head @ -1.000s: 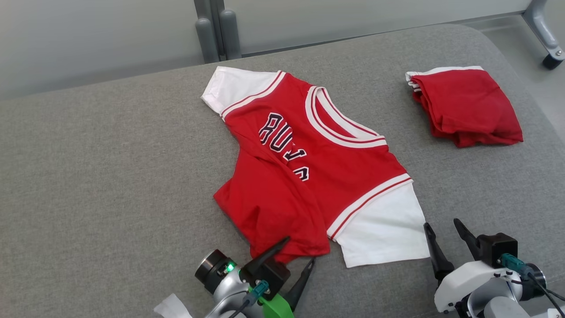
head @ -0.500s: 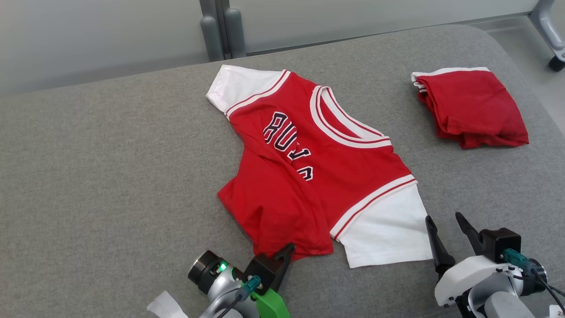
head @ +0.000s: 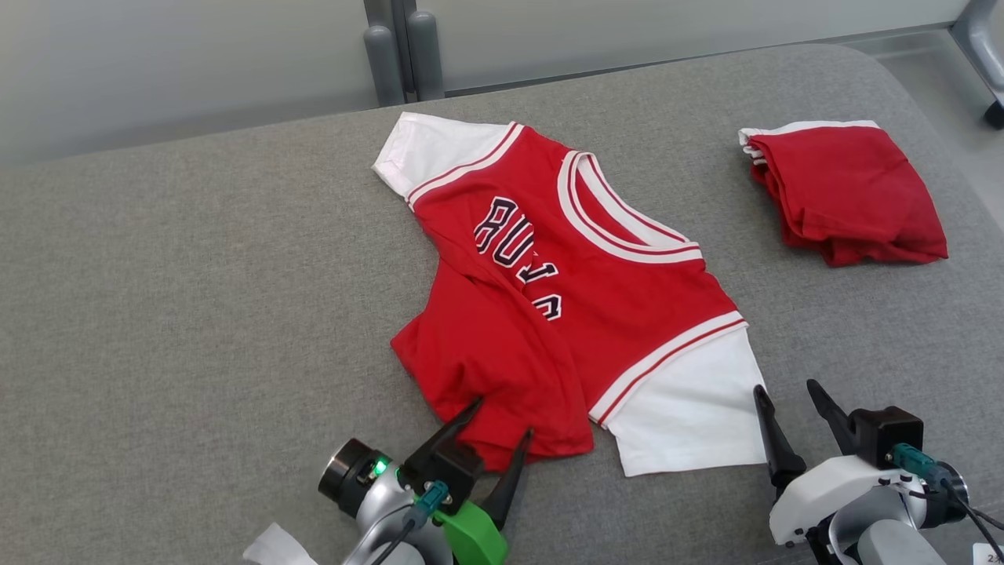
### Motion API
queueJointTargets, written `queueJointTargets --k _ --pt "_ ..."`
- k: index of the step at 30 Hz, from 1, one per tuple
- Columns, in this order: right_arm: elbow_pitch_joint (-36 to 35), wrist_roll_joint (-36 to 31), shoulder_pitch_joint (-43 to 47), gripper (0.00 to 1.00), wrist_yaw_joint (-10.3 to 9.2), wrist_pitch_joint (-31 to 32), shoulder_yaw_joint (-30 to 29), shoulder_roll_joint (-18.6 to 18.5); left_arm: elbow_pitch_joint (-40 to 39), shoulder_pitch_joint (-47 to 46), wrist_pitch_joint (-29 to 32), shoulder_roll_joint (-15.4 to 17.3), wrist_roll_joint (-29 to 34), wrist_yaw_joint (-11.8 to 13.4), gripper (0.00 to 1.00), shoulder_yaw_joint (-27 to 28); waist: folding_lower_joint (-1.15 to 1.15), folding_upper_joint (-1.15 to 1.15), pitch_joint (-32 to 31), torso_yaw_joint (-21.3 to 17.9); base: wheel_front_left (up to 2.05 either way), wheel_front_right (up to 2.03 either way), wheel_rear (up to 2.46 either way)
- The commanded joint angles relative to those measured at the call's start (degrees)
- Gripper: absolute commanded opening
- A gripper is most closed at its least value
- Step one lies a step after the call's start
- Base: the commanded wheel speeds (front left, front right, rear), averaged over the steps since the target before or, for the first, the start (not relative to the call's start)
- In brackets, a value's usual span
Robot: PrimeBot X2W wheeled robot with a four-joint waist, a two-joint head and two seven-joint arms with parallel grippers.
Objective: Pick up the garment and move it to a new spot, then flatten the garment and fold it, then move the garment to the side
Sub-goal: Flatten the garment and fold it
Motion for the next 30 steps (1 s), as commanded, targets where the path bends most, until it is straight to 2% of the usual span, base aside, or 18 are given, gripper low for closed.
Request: queueJointTargets --k 1,7,8,9,10,11,12,17,20,23,27,30 --pt "0.23 0.01 0.25 1.00 -0.09 0.03 -0.16 0.17 0.33 0.91 0.00 0.25 0.58 0.39 1.00 0.67 0.00 0.00 -0.03 0.00 0.00 0.00 0.00" --pt "0.75 0.16 0.03 1.00 -0.09 0.03 -0.28 0.06 0.50 1.75 0.00 0.25 1.07 0.48 1.00 1.98 0.00 0.00 0.02 0.11 0.00 0.00 0.00" --pt "0.76 0.03 -0.11 1.00 -0.09 0.03 -0.25 0.20 0.76 1.69 0.00 0.25 1.11 0.40 0.84 2.06 0.00 0.00 0.06 0.12 0.00 0.00 0.00" --pt "0.77 -0.11 -0.22 1.00 -0.09 0.03 -0.19 0.26 1.30 1.59 0.00 0.25 1.06 0.33 0.47 2.08 0.00 0.00 0.10 0.13 0.00 0.00 0.00" --pt "0.78 -0.17 -0.32 1.00 -0.09 0.03 -0.15 0.29 1.66 1.45 0.00 0.25 1.04 0.22 0.34 2.10 0.00 0.00 0.14 0.14 0.00 0.00 0.00" --pt "0.75 -0.21 -0.40 1.00 -0.09 0.03 -0.06 0.29 2.15 1.29 0.01 0.25 1.00 0.21 0.04 2.11 0.00 0.00 0.16 0.14 0.00 0.00 0.00" --pt "0.72 -0.23 -0.50 1.00 -0.09 0.03 0.02 0.27 2.68 1.11 0.00 0.25 0.85 0.26 0.00 2.15 0.00 0.00 0.21 0.14 0.00 0.00 0.00" --pt "0.32 0.05 -0.87 1.00 -0.09 0.03 -0.02 0.09 1.57 0.10 0.00 0.24 0.09 -0.11 0.00 2.68 0.00 0.00 0.49 0.22 0.00 0.00 0.00" --pt "0.14 0.04 -0.87 1.00 -0.09 0.03 -0.23 0.12 -1.57 0.08 0.00 0.23 -0.27 -0.35 0.00 3.45 0.00 0.00 0.55 0.37 0.00 0.00 0.00" --pt "-0.05 0.02 -0.41 1.00 -0.09 0.03 -1.07 0.17 -8.67 0.89 0.00 0.27 -0.55 0.01 0.00 5.90 0.00 0.00 0.53 1.07 0.00 0.00 0.00" --pt "0.49 0.13 0.10 1.00 -0.09 0.03 -1.56 0.23 -15.58 2.15 0.00 0.31 -5.96 0.86 0.00 12.01 0.00 0.00 0.37 2.28 0.00 0.00 0.00" --pt "0.98 0.10 -0.48 1.00 -0.09 0.03 -1.05 0.64 -16.41 2.76 0.00 0.30 -12.70 2.33 0.00 18.48 0.00 0.00 0.22 2.79 0.00 0.00 0.00"
